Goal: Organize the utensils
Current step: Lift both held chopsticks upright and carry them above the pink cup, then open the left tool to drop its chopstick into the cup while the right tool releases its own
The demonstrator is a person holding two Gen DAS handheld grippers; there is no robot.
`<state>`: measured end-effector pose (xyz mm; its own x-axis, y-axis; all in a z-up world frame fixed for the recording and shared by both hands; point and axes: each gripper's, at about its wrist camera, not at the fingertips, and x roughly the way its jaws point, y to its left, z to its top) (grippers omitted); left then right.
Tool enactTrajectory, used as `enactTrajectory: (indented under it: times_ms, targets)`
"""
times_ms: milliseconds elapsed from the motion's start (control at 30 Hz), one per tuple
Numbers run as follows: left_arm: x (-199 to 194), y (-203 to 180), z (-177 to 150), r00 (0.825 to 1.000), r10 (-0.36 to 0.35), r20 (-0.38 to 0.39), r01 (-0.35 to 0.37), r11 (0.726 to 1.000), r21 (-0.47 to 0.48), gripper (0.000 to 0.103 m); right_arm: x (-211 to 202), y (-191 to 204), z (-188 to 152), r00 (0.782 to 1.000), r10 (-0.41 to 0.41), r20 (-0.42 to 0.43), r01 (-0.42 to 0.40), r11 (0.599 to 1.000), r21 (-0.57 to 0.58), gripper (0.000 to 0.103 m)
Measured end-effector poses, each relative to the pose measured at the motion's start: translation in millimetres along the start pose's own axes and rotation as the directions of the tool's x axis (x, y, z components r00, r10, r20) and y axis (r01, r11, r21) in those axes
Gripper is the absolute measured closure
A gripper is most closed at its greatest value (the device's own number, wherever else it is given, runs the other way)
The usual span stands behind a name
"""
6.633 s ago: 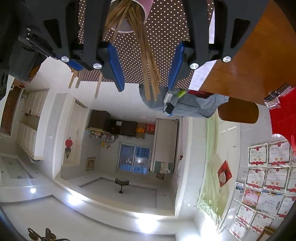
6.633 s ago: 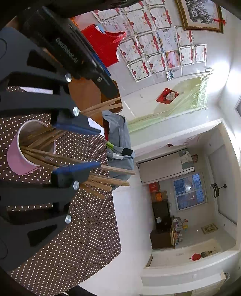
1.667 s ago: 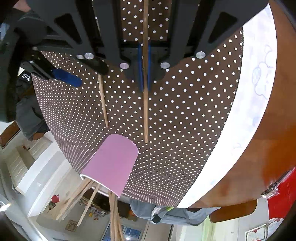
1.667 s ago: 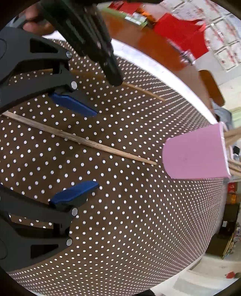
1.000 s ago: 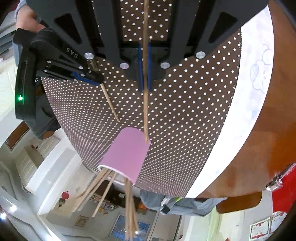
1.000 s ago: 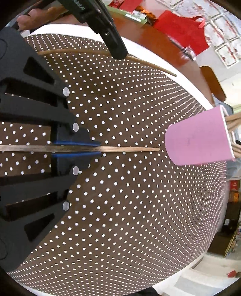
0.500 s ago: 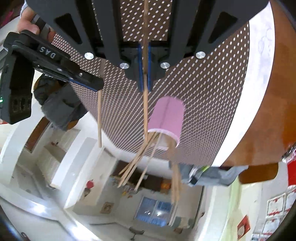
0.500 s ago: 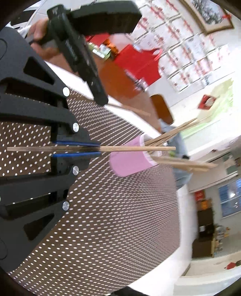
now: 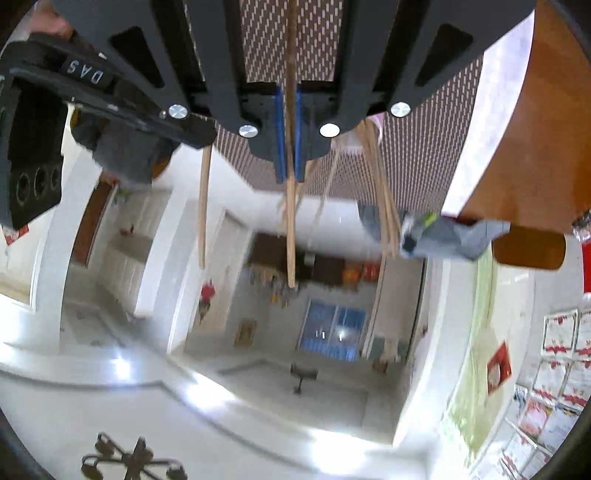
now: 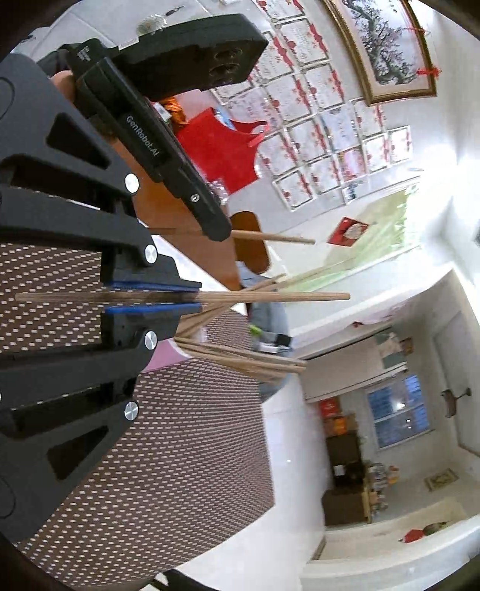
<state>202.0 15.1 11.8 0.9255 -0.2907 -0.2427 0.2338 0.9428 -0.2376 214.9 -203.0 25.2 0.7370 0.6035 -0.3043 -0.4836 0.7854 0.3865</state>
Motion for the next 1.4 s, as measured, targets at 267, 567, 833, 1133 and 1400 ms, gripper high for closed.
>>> enactTrajectory:
  times_ms: [267, 567, 833, 1133, 1400]
  targets:
    - [22, 18, 15, 0.991, 0.027, 0.129, -0.019, 0.998, -0.062, 0.098, 23, 0, 22, 0.994, -0.025, 0.111, 0.028, 0.999, -0.022, 0.096]
    - [51, 38, 22, 0.968, 0.056, 0.243, -0.033, 0.995, -0.096, 0.098, 49, -4, 35, 0.974, -0.044, 0.222, 0.053, 0.998, -0.035, 0.096]
    - [70, 44, 25, 0.937, 0.096, 0.336, -0.070, 0.994, -0.087, 0.098, 70, -3, 44, 0.948, -0.074, 0.311, 0.092, 0.995, -0.045, 0.096]
    - [92, 49, 13, 0.928, 0.138, 0.347, -0.128, 0.990, -0.052, 0.098, 89, -10, 39, 0.931, -0.108, 0.350, 0.130, 0.991, -0.041, 0.096]
    - [99, 49, 6, 0.935, 0.148, 0.322, -0.146, 0.989, -0.030, 0.098, 102, -16, 32, 0.942, -0.120, 0.315, 0.138, 0.990, -0.034, 0.096]
